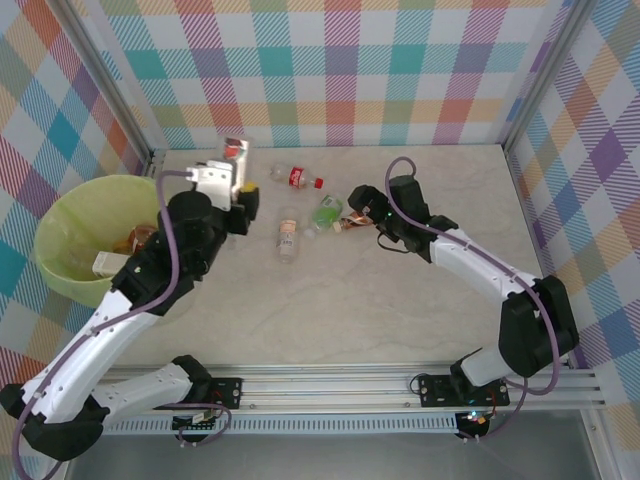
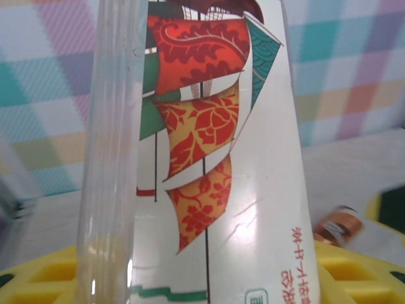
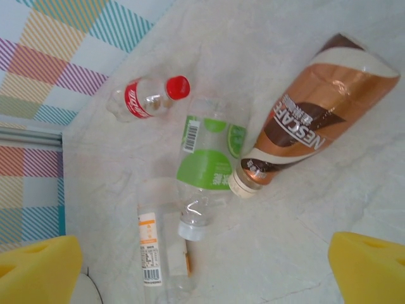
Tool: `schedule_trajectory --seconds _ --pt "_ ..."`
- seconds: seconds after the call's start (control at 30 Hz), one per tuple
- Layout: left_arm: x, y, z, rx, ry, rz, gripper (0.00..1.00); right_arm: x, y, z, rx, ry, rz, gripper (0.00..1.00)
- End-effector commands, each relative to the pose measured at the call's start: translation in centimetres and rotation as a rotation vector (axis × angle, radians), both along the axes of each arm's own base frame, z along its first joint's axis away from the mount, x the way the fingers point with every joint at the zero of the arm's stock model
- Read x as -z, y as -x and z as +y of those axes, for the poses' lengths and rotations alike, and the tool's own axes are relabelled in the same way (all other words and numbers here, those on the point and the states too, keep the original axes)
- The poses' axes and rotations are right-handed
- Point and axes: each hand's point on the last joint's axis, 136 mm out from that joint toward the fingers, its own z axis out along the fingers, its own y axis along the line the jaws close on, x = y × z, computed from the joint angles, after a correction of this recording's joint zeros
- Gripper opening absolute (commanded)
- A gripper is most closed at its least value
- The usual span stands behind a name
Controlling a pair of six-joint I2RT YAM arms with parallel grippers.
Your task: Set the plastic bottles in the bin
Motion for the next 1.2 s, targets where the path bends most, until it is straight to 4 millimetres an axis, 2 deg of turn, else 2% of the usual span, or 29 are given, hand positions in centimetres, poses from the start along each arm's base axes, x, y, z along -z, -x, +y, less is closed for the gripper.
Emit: schedule_trajectory --seconds 0.0,0.13,0.23,0.33,0.5,0.57,0.63,0.77,0.8,0.83,0.93,1.03,1.17 --pt "-0.5 -0.3 5.8 -0.269 -0.098 0.013 0.0 -0.2 -0.1 0.8 -0.01 -0.035 0.026 1.0" --pt "-2.8 -0.4 11.5 -0.492 -0.049 -0.028 0.0 -0.2 -0.1 1.1 -0.02 -0.041 0.032 1.0" --pt "-2.3 -0.6 16.0 -0.645 0.007 -0.005 0.0 -0.2 0.0 1.1 -0.025 -0.044 0.035 1.0" --pt "-1.9 -0.5 19.4 -0.769 0.038 0.0 0.0 -0.1 0.3 0.9 -0.03 -0.041 0.042 1.0" --pt "-0.5 -0.3 23.2 -0.877 0.14 -0.006 0.0 0.2 0.8 0.5 -0.026 -0.033 0.054 1.0" --pt "0.3 -0.4 24.2 -0.911 0.18 -0.004 0.0 0.3 1.0 0.4 -0.023 -0.032 0.058 1.0" --pt "2.1 -0.9 25.1 -0.927 0.262 0.012 0.0 0.3 1.1 0.3 -0.02 -0.032 0.059 1.0" --pt "5.6 -2.7 24.4 -0.855 0.415 0.113 0.16 -0.1 1.1 0.0 -0.013 -0.021 0.047 1.0" --pt "6.2 -3.1 23.9 -0.828 0.439 0.131 0.32 -0.2 1.0 -0.2 -0.007 -0.013 0.044 1.0" --pt "6.5 -3.2 23.6 -0.812 0.459 0.139 0.54 -0.2 1.0 -0.3 -0.009 -0.005 0.039 1.0" --pt "6.3 -2.6 22.7 -0.761 0.491 0.128 0.86 -0.3 0.6 -0.8 -0.008 0.033 0.035 1.0" --pt "5.5 -1.3 21.9 -0.718 0.5 0.104 1.0 0.1 -0.2 -1.8 0.031 0.074 0.044 1.0" --pt "5.0 0.4 20.4 -0.647 0.501 0.131 1.0 0.8 -1.6 -3.5 0.086 0.108 0.056 1.0"
